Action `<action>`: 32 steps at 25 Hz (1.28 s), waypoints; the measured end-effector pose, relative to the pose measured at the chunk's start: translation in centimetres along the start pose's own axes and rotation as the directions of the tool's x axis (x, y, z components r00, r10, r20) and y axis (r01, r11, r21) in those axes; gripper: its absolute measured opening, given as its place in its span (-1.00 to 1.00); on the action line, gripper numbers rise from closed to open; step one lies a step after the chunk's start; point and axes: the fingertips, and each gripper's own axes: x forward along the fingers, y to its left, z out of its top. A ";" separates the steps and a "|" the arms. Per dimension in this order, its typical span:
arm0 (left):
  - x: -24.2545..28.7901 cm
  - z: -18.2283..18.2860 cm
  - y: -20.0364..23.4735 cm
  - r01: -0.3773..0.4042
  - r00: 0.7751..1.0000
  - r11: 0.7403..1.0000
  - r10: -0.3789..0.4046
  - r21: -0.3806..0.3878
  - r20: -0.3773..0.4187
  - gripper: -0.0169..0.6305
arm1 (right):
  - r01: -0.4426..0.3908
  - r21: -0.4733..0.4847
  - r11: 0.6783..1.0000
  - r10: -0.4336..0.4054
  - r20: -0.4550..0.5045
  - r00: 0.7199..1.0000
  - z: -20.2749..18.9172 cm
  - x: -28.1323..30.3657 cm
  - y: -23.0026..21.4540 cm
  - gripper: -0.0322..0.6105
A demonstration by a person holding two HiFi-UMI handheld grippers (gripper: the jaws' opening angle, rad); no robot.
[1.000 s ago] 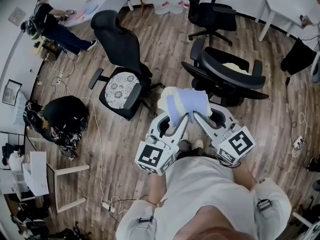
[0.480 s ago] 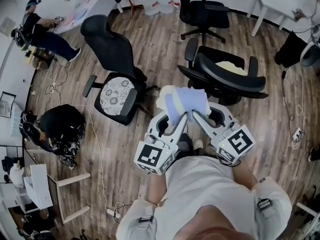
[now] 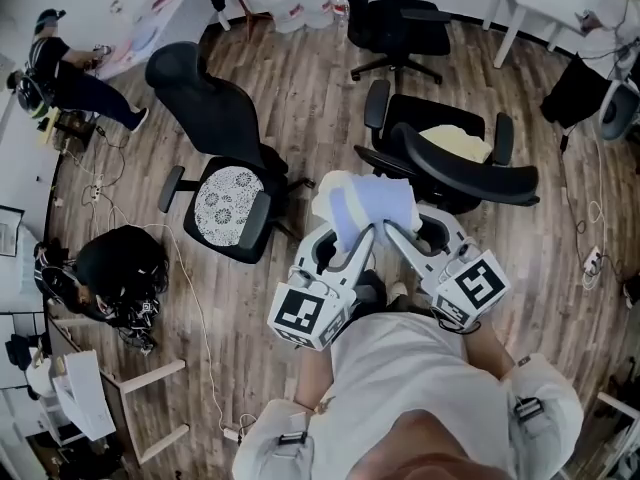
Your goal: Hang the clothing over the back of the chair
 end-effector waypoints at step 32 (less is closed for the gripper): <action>7.3 4.7 12.3 0.129 0.992 0.992 -0.129 0.004 0.013 -0.49 | 0.133 -0.029 0.991 -0.133 -0.002 0.991 3.7 12.0 -6.8 -0.55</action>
